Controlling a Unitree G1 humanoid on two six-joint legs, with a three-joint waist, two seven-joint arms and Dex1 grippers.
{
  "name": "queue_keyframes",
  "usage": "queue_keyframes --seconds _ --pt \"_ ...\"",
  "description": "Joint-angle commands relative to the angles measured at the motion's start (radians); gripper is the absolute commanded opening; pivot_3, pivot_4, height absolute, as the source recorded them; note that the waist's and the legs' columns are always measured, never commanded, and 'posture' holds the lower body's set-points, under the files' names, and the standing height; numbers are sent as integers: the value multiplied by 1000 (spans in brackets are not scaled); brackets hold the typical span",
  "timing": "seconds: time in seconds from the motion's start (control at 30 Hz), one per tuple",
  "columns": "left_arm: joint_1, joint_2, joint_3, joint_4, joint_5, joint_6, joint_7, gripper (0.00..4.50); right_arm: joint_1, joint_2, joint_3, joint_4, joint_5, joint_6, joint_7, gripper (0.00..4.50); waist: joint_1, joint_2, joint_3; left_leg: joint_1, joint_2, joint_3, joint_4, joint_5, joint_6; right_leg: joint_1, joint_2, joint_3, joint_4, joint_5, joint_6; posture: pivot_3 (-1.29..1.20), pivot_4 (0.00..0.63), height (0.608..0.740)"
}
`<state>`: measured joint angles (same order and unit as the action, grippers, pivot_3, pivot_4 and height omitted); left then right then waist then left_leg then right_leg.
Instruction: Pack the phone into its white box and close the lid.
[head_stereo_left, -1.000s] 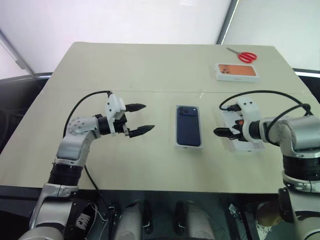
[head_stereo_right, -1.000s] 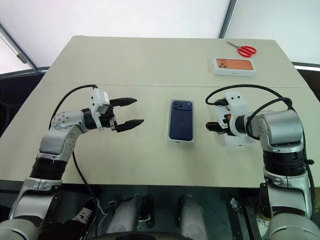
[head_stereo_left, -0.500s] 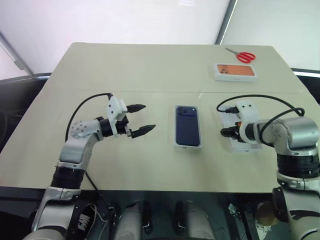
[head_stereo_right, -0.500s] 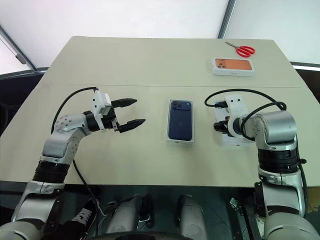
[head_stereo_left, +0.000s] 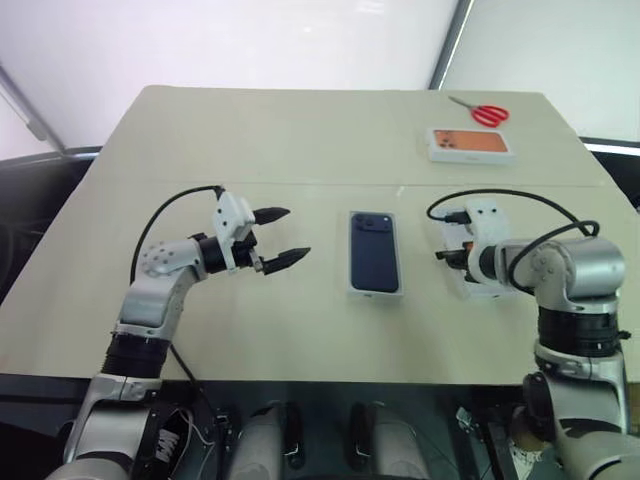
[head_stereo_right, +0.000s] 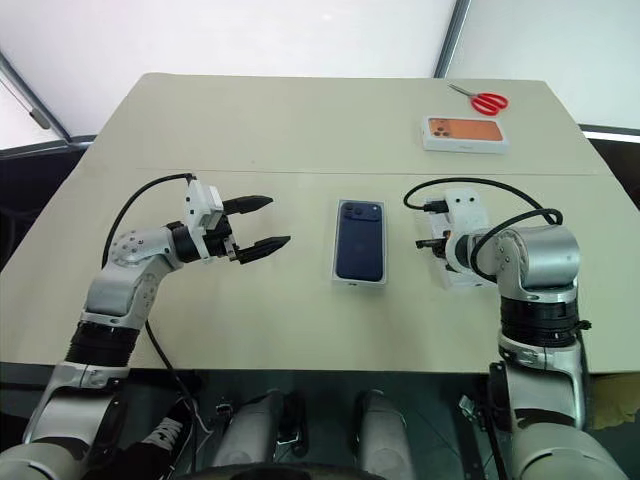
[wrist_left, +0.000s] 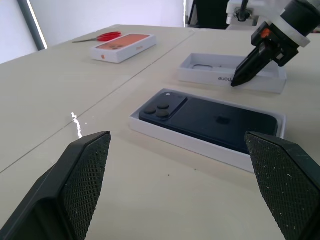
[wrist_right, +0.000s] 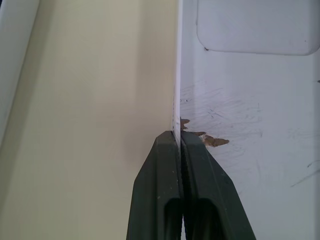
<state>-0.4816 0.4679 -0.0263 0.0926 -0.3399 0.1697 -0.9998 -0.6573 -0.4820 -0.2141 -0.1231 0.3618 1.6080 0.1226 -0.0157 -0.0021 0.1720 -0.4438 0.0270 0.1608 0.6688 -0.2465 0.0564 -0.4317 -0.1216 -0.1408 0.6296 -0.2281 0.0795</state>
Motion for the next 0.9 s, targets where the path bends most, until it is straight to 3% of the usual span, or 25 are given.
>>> queue_keyframes --seconds 0.03,0.23,0.37,0.63,0.9 --pt "-17 3 1 -14 -6 20 7 4500 -95 90 -148 -13 42 6 0 34 -2 1 0 0 0 0 0 0 0 0 1 0 0 0 0 0 150 738" --pt "-48 -16 37 29 -41 80 28 4500 -294 230 -351 10 144 -16 90 34 -2 4 2 -1 1 2 -1 1 -1 -2 3 1 1 0 0 0 150 738" --pt "-58 -35 48 39 -34 74 71 4500 -390 379 -547 82 268 6 75 34 0 3 2 -1 1 2 -1 1 -1 -2 3 2 1 0 0 0 150 738" --pt "-44 -55 71 12 -33 89 165 4500 -269 642 -611 61 574 6 -102 34 -5 4 2 -1 0 2 -1 1 -1 -2 3 2 1 0 0 0 150 738" --pt "-31 -49 83 -4 -51 128 186 4500 -135 714 -581 86 812 6 -332 34 -6 4 2 -1 0 2 -2 1 -1 -2 3 2 1 0 0 0 150 738"
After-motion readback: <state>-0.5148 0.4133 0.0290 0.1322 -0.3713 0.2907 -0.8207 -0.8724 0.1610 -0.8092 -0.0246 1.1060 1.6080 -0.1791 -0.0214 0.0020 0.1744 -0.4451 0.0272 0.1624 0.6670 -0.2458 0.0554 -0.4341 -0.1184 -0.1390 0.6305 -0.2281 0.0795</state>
